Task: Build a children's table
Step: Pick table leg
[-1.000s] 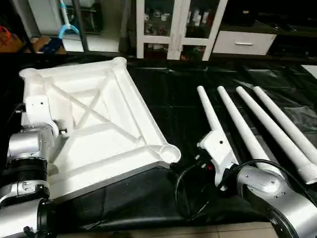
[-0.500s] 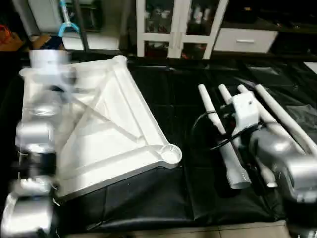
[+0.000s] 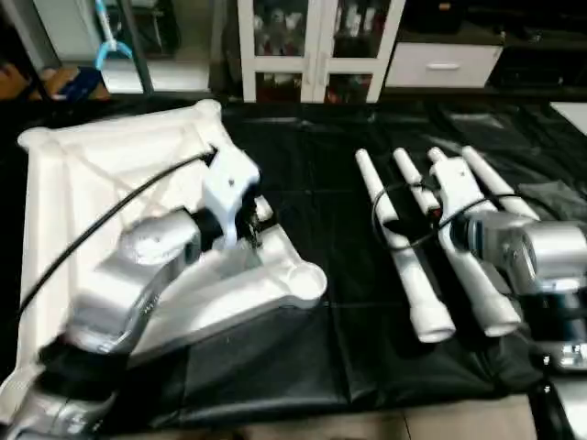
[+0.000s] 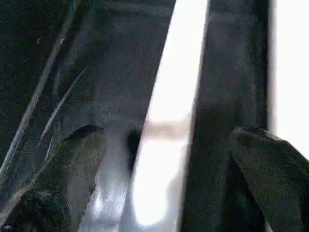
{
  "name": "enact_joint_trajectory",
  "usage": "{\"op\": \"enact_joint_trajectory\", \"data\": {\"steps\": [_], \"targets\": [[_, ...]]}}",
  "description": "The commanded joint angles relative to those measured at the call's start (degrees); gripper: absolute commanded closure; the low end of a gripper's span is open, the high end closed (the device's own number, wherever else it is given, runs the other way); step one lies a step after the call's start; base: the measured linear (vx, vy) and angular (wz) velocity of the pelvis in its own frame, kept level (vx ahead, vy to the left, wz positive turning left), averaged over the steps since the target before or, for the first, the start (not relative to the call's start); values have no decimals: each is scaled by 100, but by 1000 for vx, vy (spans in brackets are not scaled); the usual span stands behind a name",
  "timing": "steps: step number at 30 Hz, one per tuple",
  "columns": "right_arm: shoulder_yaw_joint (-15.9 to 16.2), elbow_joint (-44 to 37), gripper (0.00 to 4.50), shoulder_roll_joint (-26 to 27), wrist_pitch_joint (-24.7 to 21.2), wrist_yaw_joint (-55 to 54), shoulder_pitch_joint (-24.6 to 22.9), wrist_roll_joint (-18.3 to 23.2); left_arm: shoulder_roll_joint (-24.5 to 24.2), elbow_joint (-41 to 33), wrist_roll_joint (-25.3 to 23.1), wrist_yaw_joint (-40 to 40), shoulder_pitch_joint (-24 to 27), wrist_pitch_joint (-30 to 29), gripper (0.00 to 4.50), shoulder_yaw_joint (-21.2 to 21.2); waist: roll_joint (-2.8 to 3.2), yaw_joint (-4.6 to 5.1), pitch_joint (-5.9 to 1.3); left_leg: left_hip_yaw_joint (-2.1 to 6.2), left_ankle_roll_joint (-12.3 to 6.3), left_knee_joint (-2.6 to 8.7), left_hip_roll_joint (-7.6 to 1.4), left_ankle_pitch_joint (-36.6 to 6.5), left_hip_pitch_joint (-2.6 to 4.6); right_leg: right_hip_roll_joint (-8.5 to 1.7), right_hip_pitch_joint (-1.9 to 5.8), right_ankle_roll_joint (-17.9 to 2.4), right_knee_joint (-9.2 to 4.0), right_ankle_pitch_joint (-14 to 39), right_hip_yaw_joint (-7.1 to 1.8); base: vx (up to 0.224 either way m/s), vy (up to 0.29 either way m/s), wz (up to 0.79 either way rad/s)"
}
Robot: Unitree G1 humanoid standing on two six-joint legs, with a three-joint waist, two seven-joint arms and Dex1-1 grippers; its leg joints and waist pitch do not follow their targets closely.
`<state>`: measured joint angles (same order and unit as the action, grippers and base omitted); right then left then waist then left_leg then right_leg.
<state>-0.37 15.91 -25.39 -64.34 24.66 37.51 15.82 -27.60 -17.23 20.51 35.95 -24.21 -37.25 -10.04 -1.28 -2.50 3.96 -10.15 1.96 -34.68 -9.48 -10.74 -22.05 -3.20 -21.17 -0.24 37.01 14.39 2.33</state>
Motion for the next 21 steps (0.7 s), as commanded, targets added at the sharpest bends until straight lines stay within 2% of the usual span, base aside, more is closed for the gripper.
{"op": "enact_joint_trajectory", "data": {"steps": [1,3,4,6,7,10,12,13,14,16,19,20,21], "targets": [[125,118,0,-140,-301,305,143,120,-138,-447,342,172,99,-432,223,-113,-48,-13,-410,81,-82,332,-365,-19,142,-461,257,-1604,-345,-592,-280,0,0,0],[393,218,0,-244,-369,458,192,8,-185,-603,537,192,158,-571,223,-109,-45,-7,-392,76,11,341,-363,-111,141,-452,241,-1566,-366,-392,-276,0,0,0],[525,370,0,-299,-463,602,227,-21,-200,-592,442,186,234,-543,223,-199,-110,-17,-384,63,52,337,-357,-208,138,-463,241,-1513,-385,-177,-290,0,0,0],[548,436,0,-306,-506,643,240,-19,-219,-564,367,190,262,-530,223,-250,-80,-33,-382,56,76,340,-359,-252,148,-467,222,-1449,-408,-31,-294,0,0,0],[631,491,0,-341,-549,737,240,-4,-253,-600,333,216,302,-596,223,-276,-116,-28,-380,55,123,349,-364,-291,138,-467,226,-1381,-414,72,-295,0,0,0],[853,538,0,-438,-640,922,162,49,-388,-824,436,402,409,-814,223,-275,-105,-37,-389,60,175,350,-361,-273,142,-460,210,-1309,-402,46,-290,0,0,0],[876,619,0,-458,-681,933,155,39,-476,-921,491,478,436,-906,223,-305,-111,-40,-395,59,193,348,-361,-246,143,-456,208,-1316,-396,-21,-293,0,0,0],[873,681,29,-468,-679,946,160,22,-516,-960,511,493,440,-940,218,-330,-126,-50,-396,56,187,346,-361,-237,145,-461,206,-1336,-393,-48,-294,0,0,0],[886,720,36,-486,-669,967,157,6,-526,-986,526,485,445,-964,218,-342,-111,-54,-398,53,182,339,-359,-202,139,-462,207,-1356,-387,-104,-296,0,0,0],[945,795,42,-525,-654,1032,167,-32,-540,-996,545,432,437,-1008,218,-365,-128,-64,-405,47,167,332,-354,-170,130,-451,216,-1369,-383,-176,-297,0,0,0],[1016,854,83,-560,-662,1095,171,-82,-540,-971,538,413,410,-999,218,-395,-138,-74,-411,46,140,327,-355,-119,125,-451,222,-1368,-372,-256,-297,0,0,0],[1027,861,83,-567,-656,1105,163,-98,-545,-965,505,403,391,-983,218,-407,-169,-73,-412,42,121,326,-352,-94,120,-450,225,-1366,-374,-283,-300,0,0,0],[1093,881,89,-603,-647,1183,164,-100,-502,-989,533,421,396,-1019,218,-368,-161,-80,-416,43,112,322,-350,-79,118,-455,232,-1371,-367,-292,-299,0,0,0]]}}
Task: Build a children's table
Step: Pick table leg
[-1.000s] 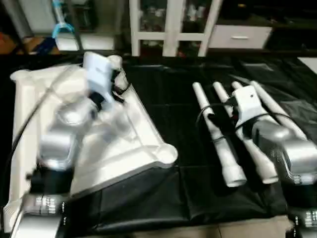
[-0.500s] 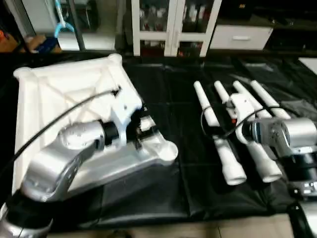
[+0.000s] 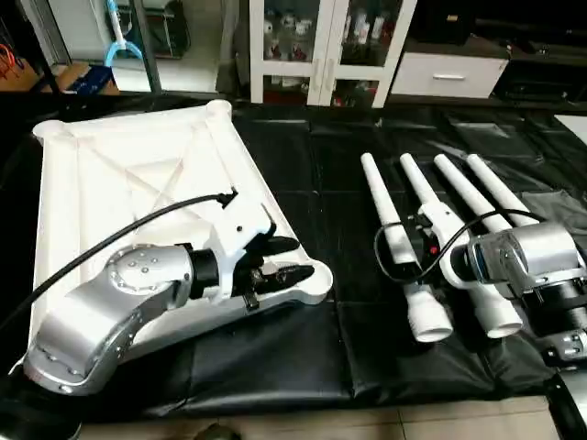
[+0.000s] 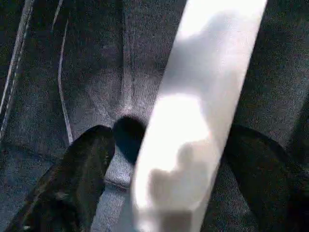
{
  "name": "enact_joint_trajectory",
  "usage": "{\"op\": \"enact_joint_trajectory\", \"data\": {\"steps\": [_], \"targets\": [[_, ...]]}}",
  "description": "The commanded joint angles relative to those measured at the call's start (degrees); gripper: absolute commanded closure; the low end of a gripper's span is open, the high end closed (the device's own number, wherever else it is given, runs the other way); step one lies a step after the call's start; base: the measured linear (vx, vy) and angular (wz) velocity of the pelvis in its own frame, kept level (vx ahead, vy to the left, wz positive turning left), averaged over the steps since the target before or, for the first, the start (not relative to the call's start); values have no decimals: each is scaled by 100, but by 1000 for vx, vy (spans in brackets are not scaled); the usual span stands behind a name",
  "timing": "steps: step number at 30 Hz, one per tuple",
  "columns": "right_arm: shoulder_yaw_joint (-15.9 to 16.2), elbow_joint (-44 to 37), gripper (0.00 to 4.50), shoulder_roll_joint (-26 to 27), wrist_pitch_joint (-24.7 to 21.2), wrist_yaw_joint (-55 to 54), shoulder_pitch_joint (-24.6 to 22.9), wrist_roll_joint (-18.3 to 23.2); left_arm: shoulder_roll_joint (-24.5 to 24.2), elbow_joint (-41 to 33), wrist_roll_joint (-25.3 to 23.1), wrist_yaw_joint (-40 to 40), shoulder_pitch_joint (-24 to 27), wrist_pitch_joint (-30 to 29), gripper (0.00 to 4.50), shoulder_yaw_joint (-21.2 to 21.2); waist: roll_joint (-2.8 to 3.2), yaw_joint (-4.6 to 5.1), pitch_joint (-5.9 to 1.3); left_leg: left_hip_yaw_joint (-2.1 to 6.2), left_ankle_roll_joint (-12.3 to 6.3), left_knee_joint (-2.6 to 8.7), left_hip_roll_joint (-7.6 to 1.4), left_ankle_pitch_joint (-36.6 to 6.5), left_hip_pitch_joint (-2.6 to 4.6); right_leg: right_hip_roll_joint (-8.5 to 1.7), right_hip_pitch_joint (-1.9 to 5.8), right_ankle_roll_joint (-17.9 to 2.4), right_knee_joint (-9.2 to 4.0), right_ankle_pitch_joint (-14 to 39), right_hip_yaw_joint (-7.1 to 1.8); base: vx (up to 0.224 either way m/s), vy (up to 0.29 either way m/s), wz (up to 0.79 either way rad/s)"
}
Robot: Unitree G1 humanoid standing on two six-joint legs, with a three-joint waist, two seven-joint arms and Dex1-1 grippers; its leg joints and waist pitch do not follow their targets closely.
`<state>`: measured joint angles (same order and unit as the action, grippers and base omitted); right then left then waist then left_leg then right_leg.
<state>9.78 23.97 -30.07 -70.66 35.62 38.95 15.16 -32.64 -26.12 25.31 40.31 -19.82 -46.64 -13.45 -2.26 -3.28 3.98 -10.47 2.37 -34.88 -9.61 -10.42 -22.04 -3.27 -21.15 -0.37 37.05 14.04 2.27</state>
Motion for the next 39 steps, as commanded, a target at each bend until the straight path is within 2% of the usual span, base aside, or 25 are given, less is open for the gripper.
{"op": "enact_joint_trajectory", "data": {"steps": [1,5,11,17,23,25,26,28,29,30,31,32,33,35,36,37,38,39], "targets": [[108,95,115,-150,0,122,19,-36,5,-116,55,3,-38,-93,218,-25,-51,0,-417,74,57,337,-340,-107,120,-449,224,-1373,-376,-253,-292,0,0,0],[67,116,129,-145,9,133,15,-4,-18,-165,36,16,-10,-135,218,-36,-64,-3,-419,73,49,335,-343,-108,120,-449,226,-1380,-373,-234,-291,0,0,0],[-57,122,199,-147,-16,161,-4,26,-9,-134,-21,-61,12,-90,218,15,-58,-5,-426,73,48,330,-341,-91,122,-441,228,-1403,-363,-323,-289,0,0,0],[-151,12,242,-140,-87,151,-39,81,19,-30,-120,-144,15,-66,218,27,-41,-6,-434,77,58,325,-342,-84,124,-436,234,-1418,-356,-383,-288,0,0,0],[-483,-210,265,-150,-125,-49,-69,122,301,98,-119,-464,-115,-71,218,257,-34,-15,-440,77,42,316,-335,-65,127,-430,242,-1442,-359,-495,-291,0,0,0],[-808,-607,266,-120,-238,-168,-55,217,632,409,-201,-861,-281,-11,201,424,-42,-14,-439,76,43,317,-334,-66,122,-421,251,-1416,-357,-515,-296,0,0,0],[-871,-679,266,-113,-262,-191,-52,234,702,472,-219,-946,-319,4,191,457,-44,-18,-440,83,46,320,-340,-97,124,-431,257,-1403,-365,-488,-296,0,0,0],[-1248,-922,266,8,8,-351,-50,307,1365,957,-154,-1785,-650,-339,181,976,-54,-19,-444,87,69,320,-343,-108,128,-437,256,-1429,-357,-504,-292,0,0,0],[-1691,-1109,266,232,684,-668,-68,358,1824,1237,-42,-2316,-863,-433,181,1360,-58,-19,-442,60,97,311,-357,-226,145,-458,240,-1478,-379,-487,-310,0,0,0],[-1757,-1134,266,269,794,-718,-71,367,1884,1271,-19,-2375,-891,-446,171,1410,-70,-23,-447,71,96,308,-353,-244,139,-468,250,-1507,-388,-457,-303,0,0,0],[-1840,-1280,266,342,1133,-745,-126,393,2014,1310,44,-2467,-941,-397,157,1509,-106,-42,-453,87,39,319,-357,-233,120,-493,265,-1458,-386,-327,-287,0,0,0],[-1832,-1516,266,383,1459,-683,-223,416,2165,1337,154,-2561,-1001,-307,141,1632,-104,-44,-457,96,23,322,-360,-219,114,-494,279,-1435,-380,-324,-278,0,0,0],[-1832,-1516,266,383,1459,-683,-223,416,2165,1337,154,-2561,-1001,-307,141,1632,-104,-48,-456,91,-7,315,-360,-197,118,-484,270,-1412,-385,-353,-279,0,0,0],[-1710,-2143,266,407,1718,-342,-407,574,2438,1379,549,-2658,-1167,-230,130,1930,-102,-60,-457,78,-139,301,-340,-57,114,-460,269,-1369,-374,-562,-286,0,0,0],[-1685,-2510,266,422,1674,-131,-483,720,2539,1391,755,-2659,-1264,-240,118,2053,-153,-57,-465,72,-200,296,-343,-53,120,-456,271,-1374,-377,-607,-284,0,0,0],[-1645,-3095,266,428,1550,273,-618,1019,2690,1402,1098,-2651,-1398,-313,107,2231,-131,-89,-476,93,-310,294,-364,30,119,-476,275,-1371,-350,-718,-279,0,0,0],[-1645,-3095,266,428,1550,273,-618,1019,2690,1402,1098,-2651,-1398,-313,107,2231,-118,-92,-476,94,-331,293,-368,26,128,-468,258,-1385,-349,-744,-274,0,0,0],[-1580,-3556,267,403,1419,584,-744,1294,2829,1349,1394,-2643,-1505,-518,99,2401,-94,-80,-460,92,-339,298,-364,-17,124,-456,245,-1402,-352,-741,-271,0,0,0]]}}
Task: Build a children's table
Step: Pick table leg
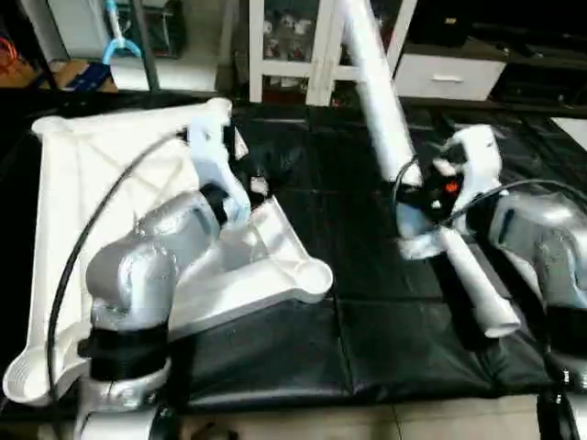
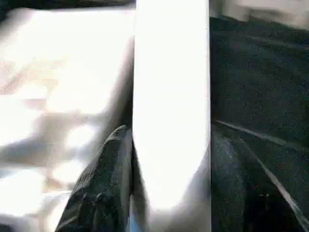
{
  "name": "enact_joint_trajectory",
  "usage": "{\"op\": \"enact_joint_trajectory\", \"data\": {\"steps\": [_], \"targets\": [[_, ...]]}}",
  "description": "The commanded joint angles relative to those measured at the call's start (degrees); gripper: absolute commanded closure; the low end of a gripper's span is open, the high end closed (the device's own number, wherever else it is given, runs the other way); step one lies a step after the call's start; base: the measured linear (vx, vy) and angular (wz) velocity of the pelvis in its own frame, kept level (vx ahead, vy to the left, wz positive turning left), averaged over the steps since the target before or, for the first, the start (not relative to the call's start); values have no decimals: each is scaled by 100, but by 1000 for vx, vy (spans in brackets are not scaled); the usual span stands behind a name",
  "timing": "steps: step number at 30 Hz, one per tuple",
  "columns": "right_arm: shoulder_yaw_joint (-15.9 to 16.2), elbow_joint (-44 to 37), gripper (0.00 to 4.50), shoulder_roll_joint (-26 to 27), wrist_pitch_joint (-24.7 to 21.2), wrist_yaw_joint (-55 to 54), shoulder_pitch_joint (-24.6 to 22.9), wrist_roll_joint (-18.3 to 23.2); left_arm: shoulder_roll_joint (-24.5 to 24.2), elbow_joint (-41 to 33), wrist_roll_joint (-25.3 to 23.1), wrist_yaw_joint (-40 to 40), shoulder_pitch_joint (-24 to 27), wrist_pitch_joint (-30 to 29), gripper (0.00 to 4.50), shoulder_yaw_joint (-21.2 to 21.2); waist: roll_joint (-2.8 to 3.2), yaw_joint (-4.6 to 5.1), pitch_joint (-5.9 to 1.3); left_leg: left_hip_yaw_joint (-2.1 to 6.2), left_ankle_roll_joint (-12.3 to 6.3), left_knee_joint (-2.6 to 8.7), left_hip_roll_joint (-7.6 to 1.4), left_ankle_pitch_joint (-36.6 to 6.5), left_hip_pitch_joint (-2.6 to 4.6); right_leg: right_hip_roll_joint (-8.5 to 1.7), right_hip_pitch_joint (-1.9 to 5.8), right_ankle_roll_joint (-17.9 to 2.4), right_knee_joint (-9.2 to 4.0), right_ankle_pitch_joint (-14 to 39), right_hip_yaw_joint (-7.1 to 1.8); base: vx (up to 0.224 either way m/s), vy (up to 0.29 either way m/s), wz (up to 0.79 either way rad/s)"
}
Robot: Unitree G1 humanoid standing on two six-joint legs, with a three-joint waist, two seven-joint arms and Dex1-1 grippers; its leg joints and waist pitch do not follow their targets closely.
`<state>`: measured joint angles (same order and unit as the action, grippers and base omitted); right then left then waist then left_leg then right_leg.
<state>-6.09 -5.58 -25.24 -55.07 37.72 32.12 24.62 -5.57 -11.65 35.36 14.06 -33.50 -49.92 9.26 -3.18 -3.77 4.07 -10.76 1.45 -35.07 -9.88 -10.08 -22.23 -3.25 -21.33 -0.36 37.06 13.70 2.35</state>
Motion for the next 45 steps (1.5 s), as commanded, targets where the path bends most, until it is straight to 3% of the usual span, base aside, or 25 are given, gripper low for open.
{"op": "enact_joint_trajectory", "data": {"steps": [1,4,7,13,15,19,22,24,27,32,45], "targets": [[11,-610,267,-81,-141,382,-64,353,125,-100,396,-18,-139,-196,94,134,-16,-48,-467,123,-234,318,-349,-71,159,-465,262,-1405,-358,-699,-282,0,0,0],[214,-982,267,-180,-200,680,-250,573,282,-171,671,-52,-240,-494,65,362,-18,-43,-430,118,-145,337,-352,-306,162,-471,240,-1383,-404,-318,-286,0,0,0],[400,-1177,267,-266,33,759,-455,669,498,-98,993,-284,-316,-675,41,665,-44,-72,-412,123,107,361,-360,-569,186,-481,228,-1257,-472,235,-287,0,0,0],[554,-1320,267,-318,99,910,-610,592,751,5,1843,-653,-541,-736,3,1049,-67,-97,-396,132,252,375,-346,-846,196,-480,186,-1004,-534,838,-293,0,0,0],[602,-1365,267,-341,106,942,-623,611,715,-24,1752,-596,-539,-756,0,1004,-68,-101,-385,143,277,386,-349,-924,195,-478,165,-883,-556,1009,-292,0,0,0],[730,-1567,267,-472,151,1119,-757,710,818,74,1743,-765,-555,-846,0,1176,-80,-116,-395,144,272,383,-350,-834,189,-477,172,-749,-554,916,-299,0,0,0],[748,-1574,267,-495,171,1104,-798,708,836,140,1820,-924,-575,-922,0,1296,-109,-101,-405,146,216,374,-340,-721,162,-477,189,-785,-537,740,-293,0,0,0],[785,-1550,267,-505,209,1069,-824,664,819,192,1977,-1077,-571,-1019,34,1386,-75,-109,-398,149,223,372,-334,-739,167,-483,181,-813,-540,815,-292,0,0,0],[820,-1549,267,-504,242,1071,-855,613,747,213,2191,-1236,-541,-1082,55,1402,-106,-110,-404,149,239,371,-337,-725,167,-475,180,-836,-535,791,-287,0,0,0],[880,-1464,267,-482,356,996,-862,495,644,161,2190,-1182,-463,-1139,115,1336,-79,-113,-391,149,270,386,-343,-800,178,-477,163,-750,-555,947,-291,0,0,0],[979,-1413,267,-511,510,871,-895,380,597,43,2378,-1388,-419,-1247,207,1342,-69,-107,-393,154,306,393,-342,-798,175,-471,168,-770,-539,796,-289,0,0,0]]}}
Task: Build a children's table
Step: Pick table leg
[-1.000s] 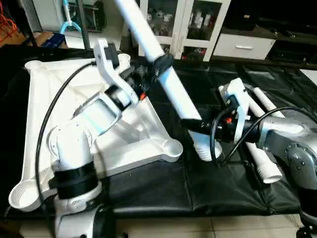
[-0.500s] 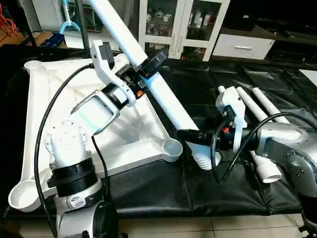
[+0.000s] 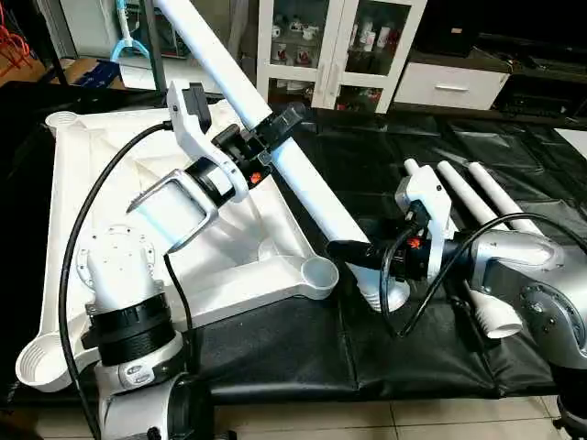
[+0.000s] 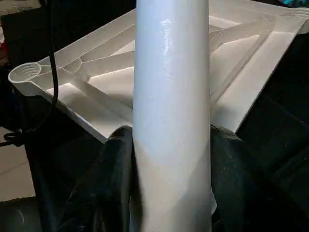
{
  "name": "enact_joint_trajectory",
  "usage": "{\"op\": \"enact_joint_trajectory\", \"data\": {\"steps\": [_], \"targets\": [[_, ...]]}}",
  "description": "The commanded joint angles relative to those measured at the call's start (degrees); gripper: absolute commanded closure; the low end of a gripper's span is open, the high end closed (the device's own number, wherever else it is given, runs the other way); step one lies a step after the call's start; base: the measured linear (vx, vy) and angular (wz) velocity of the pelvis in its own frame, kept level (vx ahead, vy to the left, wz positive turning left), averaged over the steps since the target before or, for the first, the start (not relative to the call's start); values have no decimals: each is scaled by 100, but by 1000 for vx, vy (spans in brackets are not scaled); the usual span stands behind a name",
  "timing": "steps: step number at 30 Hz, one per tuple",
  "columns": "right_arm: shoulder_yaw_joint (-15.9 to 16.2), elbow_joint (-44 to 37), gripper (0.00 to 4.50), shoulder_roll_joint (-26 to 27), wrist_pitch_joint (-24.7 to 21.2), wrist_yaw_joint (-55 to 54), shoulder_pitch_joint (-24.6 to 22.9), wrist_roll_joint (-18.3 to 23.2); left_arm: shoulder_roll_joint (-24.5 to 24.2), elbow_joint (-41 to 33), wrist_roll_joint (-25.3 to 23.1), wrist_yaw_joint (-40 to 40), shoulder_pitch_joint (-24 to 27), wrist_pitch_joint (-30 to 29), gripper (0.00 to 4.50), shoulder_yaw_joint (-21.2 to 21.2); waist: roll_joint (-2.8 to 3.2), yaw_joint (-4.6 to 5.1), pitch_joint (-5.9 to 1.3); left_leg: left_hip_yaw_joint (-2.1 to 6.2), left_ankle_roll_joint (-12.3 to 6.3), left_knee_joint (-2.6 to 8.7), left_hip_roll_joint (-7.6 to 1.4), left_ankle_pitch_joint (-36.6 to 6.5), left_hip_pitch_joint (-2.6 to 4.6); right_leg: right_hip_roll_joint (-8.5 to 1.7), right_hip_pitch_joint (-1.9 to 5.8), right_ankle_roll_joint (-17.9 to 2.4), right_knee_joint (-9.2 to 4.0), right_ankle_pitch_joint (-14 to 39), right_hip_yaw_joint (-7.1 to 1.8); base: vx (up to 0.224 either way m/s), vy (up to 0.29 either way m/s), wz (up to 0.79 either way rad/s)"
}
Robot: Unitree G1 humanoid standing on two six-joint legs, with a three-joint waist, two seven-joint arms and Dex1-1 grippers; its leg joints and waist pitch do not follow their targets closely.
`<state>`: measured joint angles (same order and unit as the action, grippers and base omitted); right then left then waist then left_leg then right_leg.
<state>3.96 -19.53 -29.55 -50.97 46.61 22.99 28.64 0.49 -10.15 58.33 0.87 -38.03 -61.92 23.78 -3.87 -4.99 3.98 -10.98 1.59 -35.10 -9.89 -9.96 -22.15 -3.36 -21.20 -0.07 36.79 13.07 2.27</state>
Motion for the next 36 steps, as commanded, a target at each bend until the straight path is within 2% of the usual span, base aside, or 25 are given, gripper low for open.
{"op": "enact_joint_trajectory", "data": {"steps": [1,4,15,16,19,20,21,24,25,26,27,29,30,31,32,33,34,35,36], "targets": [[-15,-13,267,-81,115,-19,12,-32,-16,-111,100,-88,32,-49,213,-111,1,15,-383,171,289,396,-341,-823,169,-459,151,-799,-518,871,-283,0,0,0],[4,6,267,-73,146,-47,13,-70,-27,-117,118,-110,25,-62,227,-105,17,13,-377,174,319,404,-345,-887,171,-459,147,-781,-530,945,-283,0,0,0],[80,85,267,-36,343,-191,50,-241,-132,-130,59,-244,-43,-59,280,-124,15,15,-381,180,356,410,-342,-884,166,-461,154,-752,-521,919,-282,0,0,0],[76,130,211,-21,374,-250,69,-282,-169,-129,54,-252,-58,-39,284,-152,15,15,-379,179,355,409,-343,-905,169,-465,148,-749,-527,937,-284,0,0,0],[36,238,197,19,342,-315,112,-274,-212,-136,-34,-308,-123,30,284,-178,22,25,-382,180,374,412,-342,-906,177,-454,139,-753,-522,934,-280,0,0,0],[8,290,178,38,341,-327,132,-252,-248,-119,-73,-327,-199,46,284,-184,-14,26,-381,174,369,410,-343,-900,180,-450,140,-741,-527,933,-280,0,0,0],[8,290,178,38,341,-327,132,-252,-248,-119,-73,-327,-199,46,284,-184,6,20,-379,179,372,412,-340,-906,170,-455,150,-732,-520,938,-283,0,0,0],[-29,366,145,96,357,-368,197,-231,-273,-58,-96,-336,-258,65,285,-166,5,26,-384,177,359,407,-341,-868,172,-458,142,-731,-515,916,-283,0,0,0],[-80,375,145,140,368,-380,227,-186,-285,-41,-109,-329,-261,77,285,-164,21,24,-385,176,365,407,-340,-853,173,-455,142,-738,-509,880,-282,0,0,0],[-209,370,135,224,341,-393,262,-62,-319,-35,-154,-329,-260,103,285,-186,17,28,-387,173,361,404,-339,-840,169,-456,142,-742,-508,845,-285,0,0,0],[-209,370,125,224,341,-393,262,-62,-319,-35,-154,-329,-260,103,285,-186,15,29,-386,170,355,406,-336,-845,168,-457,140,-753,-507,826,-286,0,0,0],[-851,308,105,457,297,-466,367,513,-422,-7,-243,-347,-269,199,285,-258,14,24,-395,170,341,407,-337,-832,173,-456,138,-771,-487,744,-283,0,0,0],[-851,308,96,457,297,-466,367,513,-422,-7,-243,-347,-269,199,285,-258,14,20,-394,167,322,408,-333,-850,180,-446,135,-768,-497,752,-278,0,0,0],[-1362,285,96,559,253,-580,415,926,-535,22,-368,-321,-291,257,285,-328,16,13,-397,168,310,411,-341,-828,178,-449,138,-746,-492,720,-279,0,0,0],[-1619,286,83,548,214,-635,402,1115,-562,60,-439,-369,-323,319,285,-315,0,5,-401,159,284,408,-335,-778,181,-443,141,-725,-482,659,-277,0,0,0],[-1628,285,73,544,216,-637,398,1116,-564,62,-443,-371,-324,321,285,-315,13,-3,-408,164,302,402,-340,-749,190,-439,134,-721,-469,630,-270,0,0,0],[-1850,250,66,371,257,-677,233,1063,-639,114,-604,-433,-357,406,285,-330,2,-3,-404,154,308,406,-338,-669,184,-430,139,-707,-476,559,-266,0,0,0],[-1844,202,62,228,279,-666,98,895,-661,146,-709,-499,-367,481,285,-330,-11,-5,-403,155,316,407,-340,-630,179,-431,142,-696,-478,527,-265,0,0,0],[-1511,-41,56,-171,533,-526,-344,284,-745,198,-852,-523,-391,564,285,-350,-7,-32,-402,163,351,417,-349,-575,174,-440,168,-620,-486,434,-267,0,0,0]]}}
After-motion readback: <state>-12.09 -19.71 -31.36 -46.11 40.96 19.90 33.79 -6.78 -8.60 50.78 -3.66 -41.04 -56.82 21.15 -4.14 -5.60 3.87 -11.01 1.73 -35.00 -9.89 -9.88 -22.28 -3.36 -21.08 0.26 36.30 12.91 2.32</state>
